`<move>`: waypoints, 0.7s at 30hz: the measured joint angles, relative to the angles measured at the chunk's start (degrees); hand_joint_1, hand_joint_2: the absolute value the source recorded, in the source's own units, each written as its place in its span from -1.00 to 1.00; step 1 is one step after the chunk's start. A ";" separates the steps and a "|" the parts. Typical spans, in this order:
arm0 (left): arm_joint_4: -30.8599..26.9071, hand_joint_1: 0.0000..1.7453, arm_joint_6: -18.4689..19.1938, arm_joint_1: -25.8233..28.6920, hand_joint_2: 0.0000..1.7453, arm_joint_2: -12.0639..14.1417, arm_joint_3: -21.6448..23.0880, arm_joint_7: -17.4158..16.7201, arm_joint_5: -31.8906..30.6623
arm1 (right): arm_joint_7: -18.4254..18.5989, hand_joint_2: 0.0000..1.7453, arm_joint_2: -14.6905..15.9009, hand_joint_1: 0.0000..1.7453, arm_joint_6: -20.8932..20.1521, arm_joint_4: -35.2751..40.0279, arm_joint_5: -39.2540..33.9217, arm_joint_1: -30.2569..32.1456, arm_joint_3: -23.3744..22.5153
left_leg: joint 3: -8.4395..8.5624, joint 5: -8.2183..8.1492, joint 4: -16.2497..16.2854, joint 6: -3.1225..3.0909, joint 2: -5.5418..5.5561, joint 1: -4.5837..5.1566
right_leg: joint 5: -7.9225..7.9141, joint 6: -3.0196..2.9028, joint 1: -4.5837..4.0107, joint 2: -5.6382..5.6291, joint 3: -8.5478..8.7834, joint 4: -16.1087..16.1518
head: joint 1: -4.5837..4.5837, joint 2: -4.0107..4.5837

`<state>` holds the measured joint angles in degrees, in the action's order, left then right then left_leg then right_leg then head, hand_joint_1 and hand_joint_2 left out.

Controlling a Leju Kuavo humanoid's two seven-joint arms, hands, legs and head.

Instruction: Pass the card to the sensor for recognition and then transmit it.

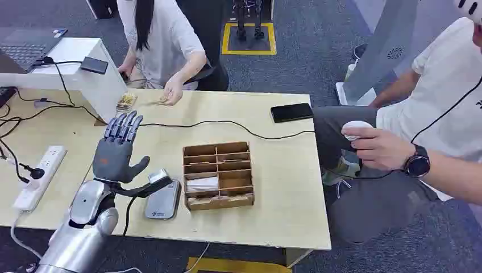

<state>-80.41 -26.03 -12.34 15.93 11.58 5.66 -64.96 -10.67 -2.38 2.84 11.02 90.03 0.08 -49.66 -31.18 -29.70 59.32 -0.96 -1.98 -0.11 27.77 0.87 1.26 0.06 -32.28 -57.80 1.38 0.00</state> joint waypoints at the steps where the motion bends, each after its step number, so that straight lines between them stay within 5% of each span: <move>1: 0.00 -1.00 0.00 -0.02 1.00 -0.02 0.00 0.00 0.00 | 0.00 1.00 0.00 -1.00 -0.02 0.00 0.00 0.00 0.00 | 0.00 0.00 0.00 0.00 0.00 0.00 | 0.00 0.00 0.00 0.00 0.00 0.00 | 0.00 0.00; 20: 0.02 -0.94 0.00 -0.07 1.00 -0.07 0.00 0.02 0.00 | 0.22 1.00 0.00 -1.00 -0.17 0.00 0.00 0.04 0.09 | 0.00 0.00 0.00 0.00 0.00 0.00 | 0.00 0.00 0.00 0.00 0.00 0.00 | 0.00 0.00; 21: 0.04 1.00 0.00 -0.06 1.00 -0.07 0.00 0.02 0.00 | 0.22 1.00 0.00 -1.00 -0.17 0.00 0.00 0.04 0.13 | 0.00 0.00 0.00 0.00 0.00 0.00 | 0.00 0.00 0.00 0.00 0.00 0.00 | 0.00 0.00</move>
<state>-80.37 -26.03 -12.40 15.87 11.58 5.68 -64.96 -10.45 -2.38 2.67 11.02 90.03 0.12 -49.53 -31.18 -29.70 59.32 -0.96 -1.98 -0.11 27.77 0.87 1.26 0.06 -32.28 -57.80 1.38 0.00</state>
